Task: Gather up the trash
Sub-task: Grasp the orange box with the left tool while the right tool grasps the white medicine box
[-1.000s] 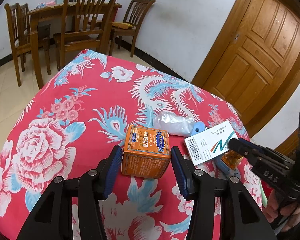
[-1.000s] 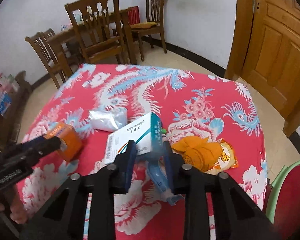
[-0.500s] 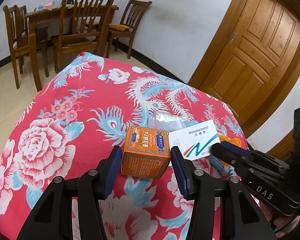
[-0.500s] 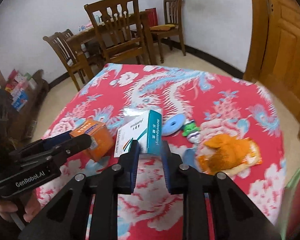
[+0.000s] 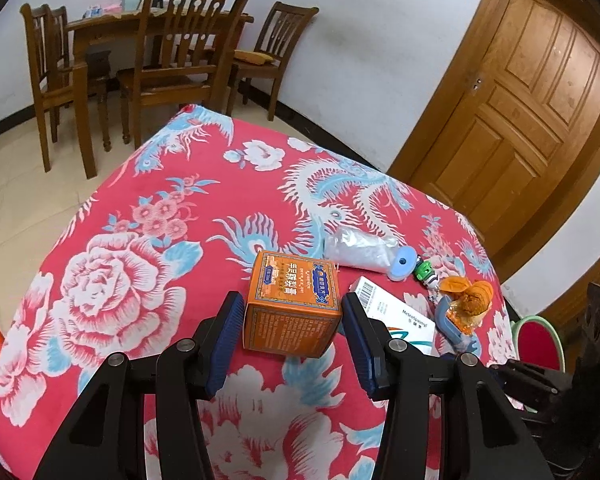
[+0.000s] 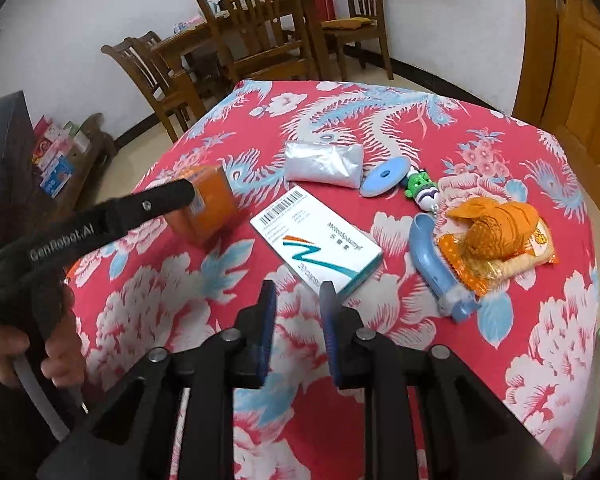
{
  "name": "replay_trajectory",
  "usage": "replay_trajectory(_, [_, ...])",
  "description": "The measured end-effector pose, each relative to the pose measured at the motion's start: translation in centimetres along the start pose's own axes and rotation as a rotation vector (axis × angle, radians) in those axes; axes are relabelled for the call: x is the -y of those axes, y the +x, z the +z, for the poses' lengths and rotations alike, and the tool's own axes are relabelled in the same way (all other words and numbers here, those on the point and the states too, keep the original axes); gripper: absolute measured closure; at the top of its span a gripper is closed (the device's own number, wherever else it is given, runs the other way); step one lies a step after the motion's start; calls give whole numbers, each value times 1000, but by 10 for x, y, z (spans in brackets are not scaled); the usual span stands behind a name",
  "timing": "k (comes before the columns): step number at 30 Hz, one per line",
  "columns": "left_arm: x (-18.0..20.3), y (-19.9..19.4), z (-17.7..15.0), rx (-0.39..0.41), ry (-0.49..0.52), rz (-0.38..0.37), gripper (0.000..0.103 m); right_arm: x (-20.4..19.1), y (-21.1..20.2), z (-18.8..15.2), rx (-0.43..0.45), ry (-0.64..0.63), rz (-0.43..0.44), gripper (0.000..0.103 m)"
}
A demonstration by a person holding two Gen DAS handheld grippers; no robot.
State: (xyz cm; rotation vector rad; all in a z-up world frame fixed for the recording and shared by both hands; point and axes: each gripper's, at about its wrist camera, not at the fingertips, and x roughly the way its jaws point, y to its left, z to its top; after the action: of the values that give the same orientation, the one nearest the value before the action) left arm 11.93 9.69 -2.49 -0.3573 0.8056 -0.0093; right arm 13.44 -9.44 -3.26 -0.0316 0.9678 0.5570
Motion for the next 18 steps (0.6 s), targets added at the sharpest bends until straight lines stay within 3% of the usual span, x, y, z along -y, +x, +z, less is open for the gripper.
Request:
replay_trajectory(3, [-1, -3, -2, 0, 5, 6, 51, 2, -2, 3, 21, -19, -38, 43])
replay_trajectory(8, [-3, -8, -6, -4, 8, 17, 51, 6, 12, 17, 21, -76, -66, 29])
replay_trajectory(13, [-8, -11, -8, -6, 9, 29, 51, 18, 42, 26, -78, -30, -18, 29])
replay_trajectory(18, [-10, -9, -8, -12, 3, 34, 51, 13, 51, 29, -96, -82, -32, 28])
